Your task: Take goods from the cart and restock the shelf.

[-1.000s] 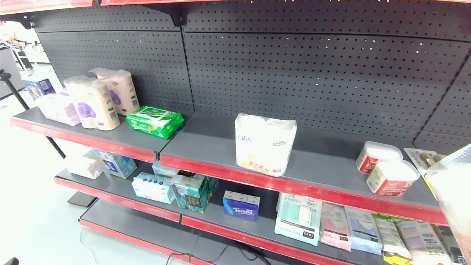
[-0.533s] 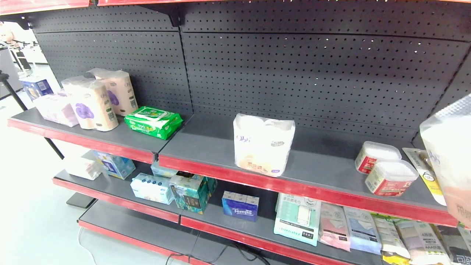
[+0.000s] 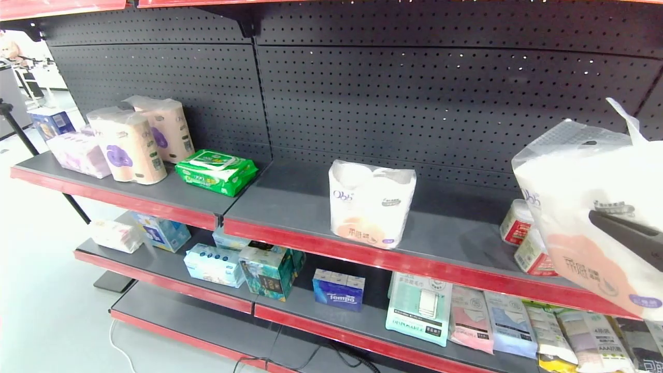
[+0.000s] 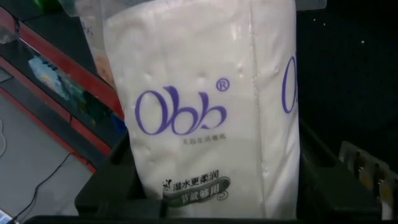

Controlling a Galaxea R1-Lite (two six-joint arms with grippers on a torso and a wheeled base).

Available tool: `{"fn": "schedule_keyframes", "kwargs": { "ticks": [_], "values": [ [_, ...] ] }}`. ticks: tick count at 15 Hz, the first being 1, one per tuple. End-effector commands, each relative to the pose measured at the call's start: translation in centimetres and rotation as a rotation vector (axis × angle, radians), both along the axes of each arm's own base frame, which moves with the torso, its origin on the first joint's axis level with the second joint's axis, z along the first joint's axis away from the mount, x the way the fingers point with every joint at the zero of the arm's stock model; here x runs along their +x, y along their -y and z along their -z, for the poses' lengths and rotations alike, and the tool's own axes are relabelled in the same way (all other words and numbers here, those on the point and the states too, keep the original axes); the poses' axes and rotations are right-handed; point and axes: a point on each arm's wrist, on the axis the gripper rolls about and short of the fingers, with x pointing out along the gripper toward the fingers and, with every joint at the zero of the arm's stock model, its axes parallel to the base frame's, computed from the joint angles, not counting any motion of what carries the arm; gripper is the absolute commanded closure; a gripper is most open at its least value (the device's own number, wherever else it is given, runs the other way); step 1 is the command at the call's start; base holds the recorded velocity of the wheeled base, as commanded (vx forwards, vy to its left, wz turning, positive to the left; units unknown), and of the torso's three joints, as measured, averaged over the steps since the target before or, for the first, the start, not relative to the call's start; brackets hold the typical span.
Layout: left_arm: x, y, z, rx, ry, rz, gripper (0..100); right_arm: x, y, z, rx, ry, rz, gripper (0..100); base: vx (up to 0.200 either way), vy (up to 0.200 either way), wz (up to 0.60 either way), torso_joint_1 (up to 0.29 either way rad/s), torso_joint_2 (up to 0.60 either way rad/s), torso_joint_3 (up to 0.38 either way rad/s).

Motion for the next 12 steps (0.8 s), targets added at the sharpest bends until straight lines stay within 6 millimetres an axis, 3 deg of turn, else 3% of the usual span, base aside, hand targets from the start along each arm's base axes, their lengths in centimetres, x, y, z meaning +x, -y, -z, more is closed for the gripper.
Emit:
{"fn": "schedule_keyframes", "kwargs": {
  "ticks": [1, 5, 12],
  "values": [
    [-0.1, 0.0, 0.6, -0.003, 0.006, -0.010, 0, 0.4, -0.1, 0.2, -0.003, -0.016, -0.003, 100, 0.000, 0.000, 0.00, 0.000, 0.00, 0.000],
    [0.4, -0.2, 2.0, 0.029, -0.052, -0.206, 0, 0.4, 0.0, 0.1, 0.008, -0.018, 0.004, 100, 0.000, 0.000, 0.00, 0.000, 0.00, 0.000],
    [0.3, -0.8, 1.4, 0.035, -0.038, -0.526, 0, 1.2, -0.2, 0.2, 0.010, -0.039, 0.008, 100, 0.000, 0.000, 0.00, 0.000, 0.00, 0.000]
  ]
}}
